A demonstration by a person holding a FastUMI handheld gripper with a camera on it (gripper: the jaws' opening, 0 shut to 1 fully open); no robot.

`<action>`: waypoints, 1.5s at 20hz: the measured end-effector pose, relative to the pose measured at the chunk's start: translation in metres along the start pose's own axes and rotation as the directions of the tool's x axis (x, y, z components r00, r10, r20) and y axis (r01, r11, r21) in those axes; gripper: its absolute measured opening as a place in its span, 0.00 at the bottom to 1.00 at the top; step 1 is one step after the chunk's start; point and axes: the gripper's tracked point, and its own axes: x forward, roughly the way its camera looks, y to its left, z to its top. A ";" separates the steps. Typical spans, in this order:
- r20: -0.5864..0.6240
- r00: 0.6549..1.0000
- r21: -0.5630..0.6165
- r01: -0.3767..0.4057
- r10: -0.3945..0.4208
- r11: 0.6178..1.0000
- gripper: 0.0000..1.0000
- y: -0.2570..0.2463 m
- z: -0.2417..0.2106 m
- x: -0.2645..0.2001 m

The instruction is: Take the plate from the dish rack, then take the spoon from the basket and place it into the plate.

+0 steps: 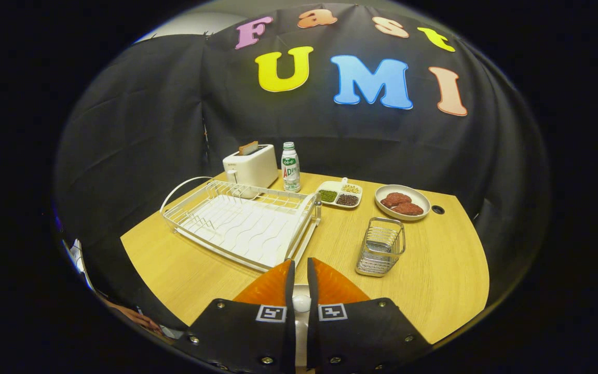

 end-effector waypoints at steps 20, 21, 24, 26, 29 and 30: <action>0.161 0.981 0.019 0.110 -0.112 0.994 0.33 -0.042 0.061 -0.030; 0.190 0.973 0.035 0.127 -0.132 0.991 0.33 -0.049 0.073 -0.037; 0.280 0.938 0.088 0.189 -0.206 0.978 0.33 -0.073 0.108 -0.067; 0.358 0.897 0.123 0.229 -0.258 0.966 0.32 -0.090 0.137 -0.092; 0.477 0.823 0.160 0.266 -0.310 0.951 0.74 -0.109 0.174 -0.117; 0.497 0.804 0.169 0.279 -0.326 0.945 0.95 -0.111 0.175 -0.130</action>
